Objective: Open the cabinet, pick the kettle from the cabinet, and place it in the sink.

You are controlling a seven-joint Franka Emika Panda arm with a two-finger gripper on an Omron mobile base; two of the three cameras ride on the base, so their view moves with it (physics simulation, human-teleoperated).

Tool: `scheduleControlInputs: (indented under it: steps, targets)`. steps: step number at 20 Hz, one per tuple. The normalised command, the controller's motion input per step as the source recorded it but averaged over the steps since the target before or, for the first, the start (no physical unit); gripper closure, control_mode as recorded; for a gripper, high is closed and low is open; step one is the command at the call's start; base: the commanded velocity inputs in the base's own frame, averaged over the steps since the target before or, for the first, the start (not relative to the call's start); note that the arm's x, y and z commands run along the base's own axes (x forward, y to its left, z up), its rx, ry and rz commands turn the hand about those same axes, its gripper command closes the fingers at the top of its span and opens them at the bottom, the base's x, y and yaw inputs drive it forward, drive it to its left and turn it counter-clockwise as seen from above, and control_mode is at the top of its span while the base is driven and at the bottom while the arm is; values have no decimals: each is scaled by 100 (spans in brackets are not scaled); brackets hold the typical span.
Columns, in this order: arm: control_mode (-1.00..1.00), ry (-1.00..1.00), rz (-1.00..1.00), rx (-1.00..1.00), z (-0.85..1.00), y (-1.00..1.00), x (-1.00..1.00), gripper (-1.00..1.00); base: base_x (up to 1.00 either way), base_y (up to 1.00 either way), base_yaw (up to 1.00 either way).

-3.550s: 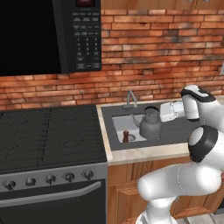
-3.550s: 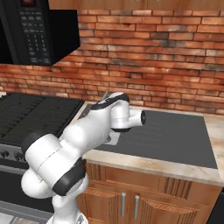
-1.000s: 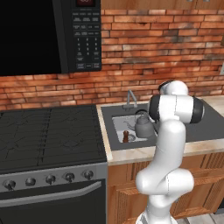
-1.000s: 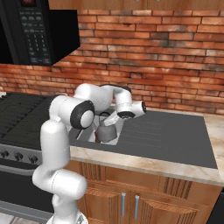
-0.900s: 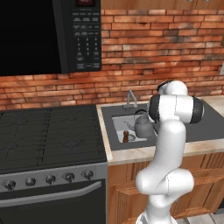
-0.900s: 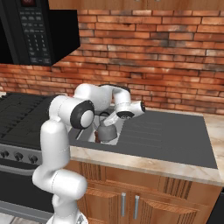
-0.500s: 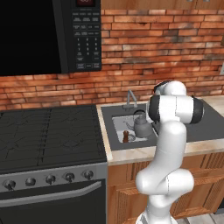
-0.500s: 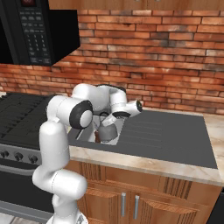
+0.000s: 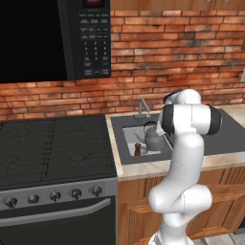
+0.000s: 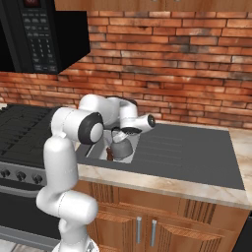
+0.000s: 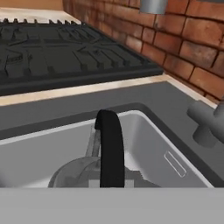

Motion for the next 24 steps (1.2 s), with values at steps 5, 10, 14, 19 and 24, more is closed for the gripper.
scheduleControlInputs:
  steps: [5, 10, 14, 19, 24]
  targets:
    - [-100, -3, -10, 0, -7, 0, 16, 100, 0, 0, 0]
    - [-100, -1, -11, 0, -3, 0, 19, 100, 0, 0, 0]
    - [-100, 0, -16, 0, -8, 0, 13, 100, 0, 0, 0]
    - [-100, 0, -20, -3, -15, 1, 7, 100, 0, 0, 0]
    - [-100, 0, -23, -4, -20, 4, 6, 100, 0, 0, 0]
